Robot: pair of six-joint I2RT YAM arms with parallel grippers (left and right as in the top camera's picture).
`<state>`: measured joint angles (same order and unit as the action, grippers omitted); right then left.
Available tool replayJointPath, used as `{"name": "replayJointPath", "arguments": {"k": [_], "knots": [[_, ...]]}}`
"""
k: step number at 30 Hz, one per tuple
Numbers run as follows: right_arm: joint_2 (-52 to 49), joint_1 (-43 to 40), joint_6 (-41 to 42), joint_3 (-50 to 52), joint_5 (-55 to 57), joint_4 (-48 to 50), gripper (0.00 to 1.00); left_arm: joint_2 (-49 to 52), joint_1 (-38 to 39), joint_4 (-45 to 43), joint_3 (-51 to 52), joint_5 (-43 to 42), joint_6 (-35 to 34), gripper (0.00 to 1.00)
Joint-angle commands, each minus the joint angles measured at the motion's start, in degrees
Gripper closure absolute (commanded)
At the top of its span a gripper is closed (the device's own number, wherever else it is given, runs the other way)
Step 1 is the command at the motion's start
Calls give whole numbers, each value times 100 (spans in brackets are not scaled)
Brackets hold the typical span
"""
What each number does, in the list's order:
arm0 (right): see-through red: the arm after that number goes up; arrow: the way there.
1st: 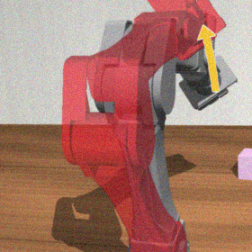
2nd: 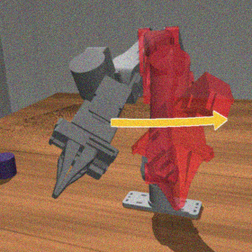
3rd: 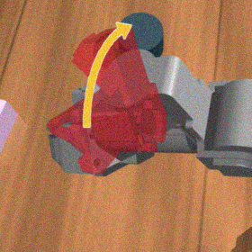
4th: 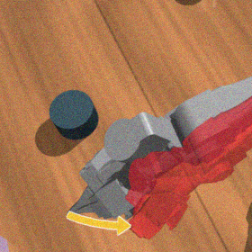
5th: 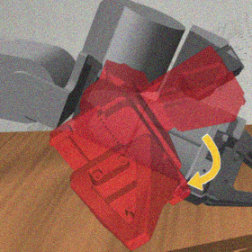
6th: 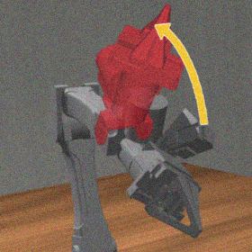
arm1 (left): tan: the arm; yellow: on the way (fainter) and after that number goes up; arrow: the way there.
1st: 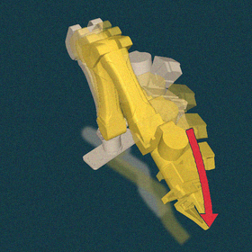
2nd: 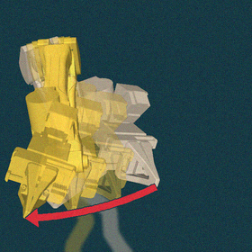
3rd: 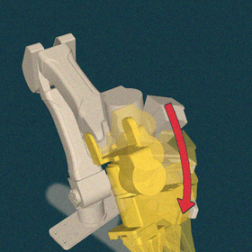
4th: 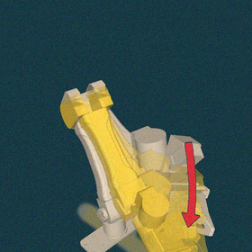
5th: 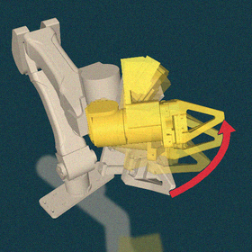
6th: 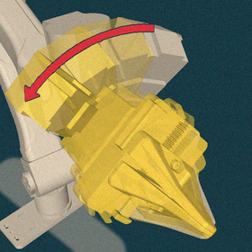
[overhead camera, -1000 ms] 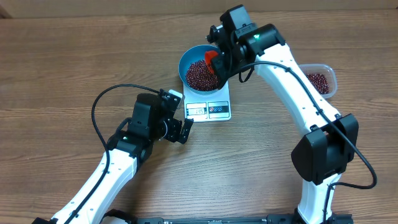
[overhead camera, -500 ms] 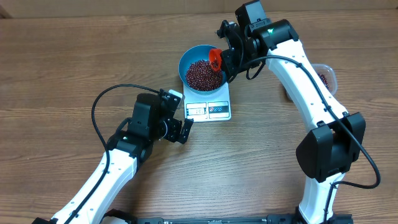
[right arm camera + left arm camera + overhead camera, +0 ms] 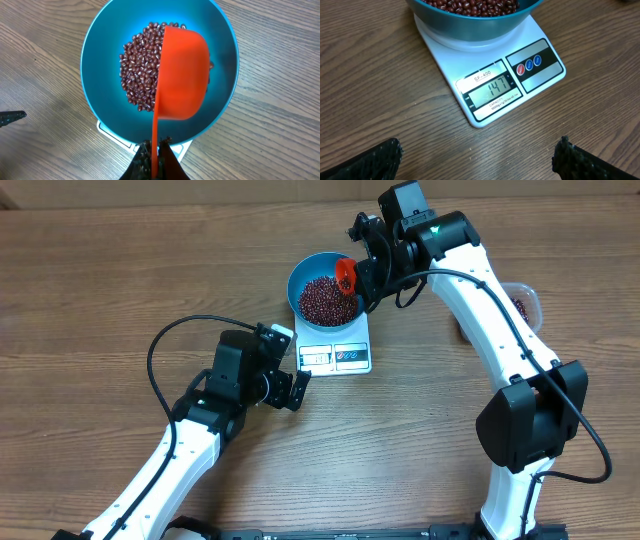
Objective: Scoop item into bowl and weigh 150g on scale
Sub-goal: 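Hold the scoop tilted over the bowl, shaking small amounts of beans in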
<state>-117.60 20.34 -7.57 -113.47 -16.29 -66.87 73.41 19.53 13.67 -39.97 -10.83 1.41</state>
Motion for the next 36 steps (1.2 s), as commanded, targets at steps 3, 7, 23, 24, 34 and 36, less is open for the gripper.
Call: {"name": "replayJointPath", "arguments": {"k": [3, 7, 23, 24, 34, 36], "knots": [[264, -4, -37, -179, -4, 17, 96, 37, 9, -24, 22, 33, -57, 0], [264, 125, -35, -179, 522, 7, 96, 37, 9, -24, 22, 33, -57, 0], [264, 612, -42, -179, 1495, 15, 96, 37, 11, -24, 22, 33, -57, 1], [264, 597, -42, -179, 1434, 20, 96, 37, 9, -22, 22, 33, -57, 0], [264, 151, -153, -179, 66, 24, 96, 37, 9, -22, 22, 33, -57, 1], [264, 66, -155, -179, 4, -4, 96, 37, 9, -24, 22, 33, -57, 0]]}}
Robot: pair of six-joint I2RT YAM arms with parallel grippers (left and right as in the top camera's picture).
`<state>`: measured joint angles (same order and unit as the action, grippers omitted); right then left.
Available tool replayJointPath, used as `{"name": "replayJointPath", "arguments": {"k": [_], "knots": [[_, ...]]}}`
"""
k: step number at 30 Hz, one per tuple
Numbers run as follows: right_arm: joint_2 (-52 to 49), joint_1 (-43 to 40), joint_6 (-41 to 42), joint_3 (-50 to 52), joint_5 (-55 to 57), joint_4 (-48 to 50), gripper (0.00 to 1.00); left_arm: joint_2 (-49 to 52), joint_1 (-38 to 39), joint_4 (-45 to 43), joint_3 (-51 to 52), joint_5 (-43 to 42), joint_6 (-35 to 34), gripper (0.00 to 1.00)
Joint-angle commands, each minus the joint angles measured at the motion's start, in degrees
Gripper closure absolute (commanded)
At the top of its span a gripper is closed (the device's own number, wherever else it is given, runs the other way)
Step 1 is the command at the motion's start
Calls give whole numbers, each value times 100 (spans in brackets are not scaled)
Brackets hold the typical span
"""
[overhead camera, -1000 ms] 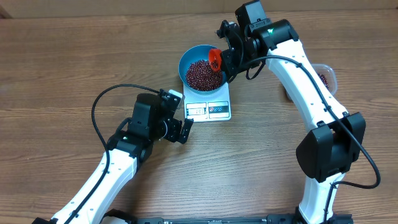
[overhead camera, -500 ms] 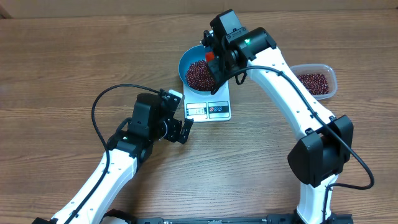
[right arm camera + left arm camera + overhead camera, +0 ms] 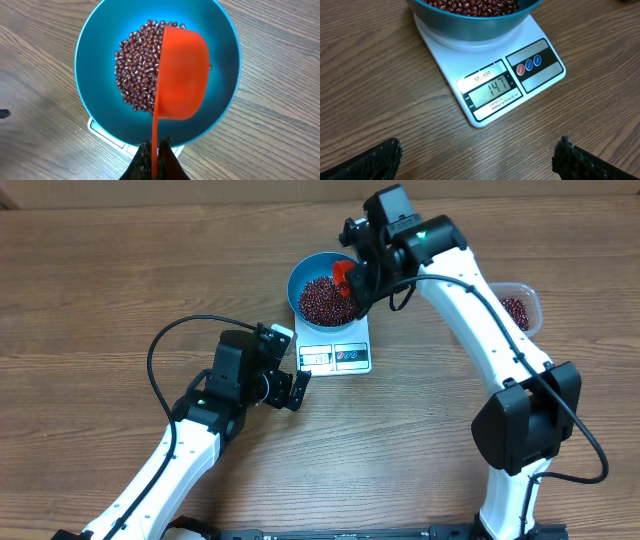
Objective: Scoop item into bowl and weigh 150g on scale
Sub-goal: 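Hold the scoop tilted over the bowl, shaking small amounts of beans in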
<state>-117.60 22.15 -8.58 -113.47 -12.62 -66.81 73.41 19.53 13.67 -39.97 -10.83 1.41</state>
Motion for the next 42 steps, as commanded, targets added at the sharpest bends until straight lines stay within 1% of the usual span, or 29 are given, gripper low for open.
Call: {"name": "replayJointPath", "arguments": {"k": [1, 17, 21, 27, 32, 37, 42], "knots": [[264, -131, -72, -179, -365, -17, 96, 37, 9, -22, 22, 33, -57, 0], [264, -116, -66, -177, -297, -31, 96, 37, 9, -24, 22, 33, -57, 0], [264, -7, -42, -177, 59, -33, 96, 37, 9, -24, 22, 33, -57, 0], [264, 332, -17, -179, 1008, -31, 96, 37, 9, -24, 22, 33, -57, 0], [264, 525, -24, -177, 1587, -31, 96, 37, 9, -22, 22, 33, -57, 0], [264, 564, -24, -177, 1681, -7, 96, 37, 11, -24, 22, 33, -57, 0], [264, 544, -26, -177, 1550, 15, 96, 37, 9, -24, 22, 33, -57, 0]]}}
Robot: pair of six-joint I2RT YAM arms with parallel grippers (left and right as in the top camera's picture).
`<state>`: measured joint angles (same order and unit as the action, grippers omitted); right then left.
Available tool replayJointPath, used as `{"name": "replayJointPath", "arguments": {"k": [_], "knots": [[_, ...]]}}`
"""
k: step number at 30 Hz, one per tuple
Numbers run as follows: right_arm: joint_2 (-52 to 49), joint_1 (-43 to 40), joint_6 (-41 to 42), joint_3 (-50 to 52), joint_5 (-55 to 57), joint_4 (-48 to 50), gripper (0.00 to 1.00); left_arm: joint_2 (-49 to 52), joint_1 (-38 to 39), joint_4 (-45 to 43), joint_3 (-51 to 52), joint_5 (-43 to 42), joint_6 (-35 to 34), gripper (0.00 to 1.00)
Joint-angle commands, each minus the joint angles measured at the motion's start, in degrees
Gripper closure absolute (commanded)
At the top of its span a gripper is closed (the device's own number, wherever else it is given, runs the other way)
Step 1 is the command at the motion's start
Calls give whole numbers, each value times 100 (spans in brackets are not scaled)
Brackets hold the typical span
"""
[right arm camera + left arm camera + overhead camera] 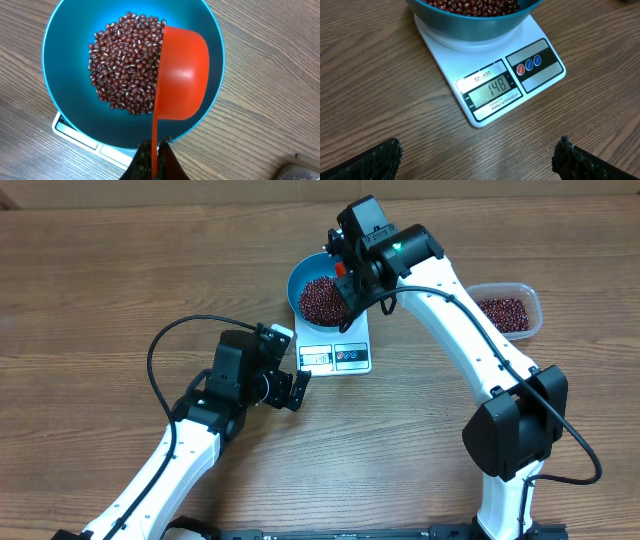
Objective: Scoop item into bowl and weigh 150g on scale
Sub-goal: 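Hold the scoop tilted over the bowl, shaking small amounts of beans in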
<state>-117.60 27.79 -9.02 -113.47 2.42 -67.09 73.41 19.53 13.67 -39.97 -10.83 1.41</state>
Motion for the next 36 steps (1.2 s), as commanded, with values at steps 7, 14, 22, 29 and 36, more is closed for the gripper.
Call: {"name": "replayJointPath", "arguments": {"k": [7, 14, 22, 29, 36], "knots": [[264, -20, -9, -177, 46, 59, 96, 37, 9, -24, 22, 33, -57, 1], [264, 13, -243, -177, 57, 87, 96, 37, 9, -24, 22, 33, -57, 0], [264, 28, -332, -177, 212, 79, 96, 37, 9, -24, 22, 33, -57, 0], [264, 61, -461, -177, 315, 83, 96, 37, 9, -24, 22, 33, -57, 0], [264, 66, -476, -177, 308, 98, 96, 37, 9, -22, 22, 33, -57, 0]]}}
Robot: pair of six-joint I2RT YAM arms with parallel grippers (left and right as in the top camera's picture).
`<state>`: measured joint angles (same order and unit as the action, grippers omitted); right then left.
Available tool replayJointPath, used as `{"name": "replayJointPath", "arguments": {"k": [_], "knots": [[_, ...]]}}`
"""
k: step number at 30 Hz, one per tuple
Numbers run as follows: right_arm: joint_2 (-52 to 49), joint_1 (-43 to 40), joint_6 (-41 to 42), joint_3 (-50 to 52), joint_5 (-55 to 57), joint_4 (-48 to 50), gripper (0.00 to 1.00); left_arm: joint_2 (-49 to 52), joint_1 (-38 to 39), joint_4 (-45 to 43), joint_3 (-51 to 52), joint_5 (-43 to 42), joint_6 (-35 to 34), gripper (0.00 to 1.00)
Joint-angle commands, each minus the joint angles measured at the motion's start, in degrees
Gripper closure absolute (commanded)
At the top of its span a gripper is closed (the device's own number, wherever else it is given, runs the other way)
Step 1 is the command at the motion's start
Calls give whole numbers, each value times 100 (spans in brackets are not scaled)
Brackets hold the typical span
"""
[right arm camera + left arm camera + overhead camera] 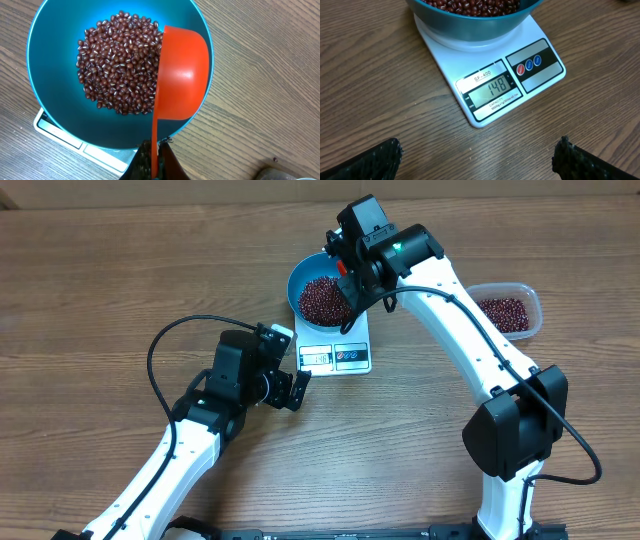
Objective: Scoop item into bowl and weigh 150g on scale
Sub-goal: 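Hold the scoop tilted over the bowl, shaking small amounts of beans in, then move the scoop right and dip it into the bean tub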
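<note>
A blue bowl (302,272) of red beans (117,62) sits on the white scale (490,80), whose display (492,89) reads 148. My right gripper (155,152) is shut on the handle of an orange scoop (182,72). The scoop is turned on its side over the bowl's right rim, its back to the right wrist camera, so its contents are hidden. My left gripper (477,155) stands open just in front of the scale, nothing between its fingers.
A clear plastic tub (505,310) of red beans stands at the right of the wooden table (90,280). The left arm's black cable loops over the table at the left.
The right wrist view shows the bowl a little further left under the scoop. The display still reads 148. The left arm has not moved.
The scoop was tipped over the bowl's right side with the display at 147. At the second moment it still read 147. By the third moment my right arm had shifted leftward and the reading was 148, where it stands now.
</note>
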<state>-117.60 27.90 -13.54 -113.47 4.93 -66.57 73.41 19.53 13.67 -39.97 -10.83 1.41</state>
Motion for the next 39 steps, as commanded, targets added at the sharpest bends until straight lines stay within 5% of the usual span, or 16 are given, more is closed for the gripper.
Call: {"name": "replayJointPath", "arguments": {"k": [1, 39], "knots": [[264, 55, -24, -177, 57, 46, 96, 37, 9, -24, 22, 33, -57, 1], [264, 413, -474, -179, 992, 94, 96, 37, 9, -22, 22, 33, -57, 0]]}}
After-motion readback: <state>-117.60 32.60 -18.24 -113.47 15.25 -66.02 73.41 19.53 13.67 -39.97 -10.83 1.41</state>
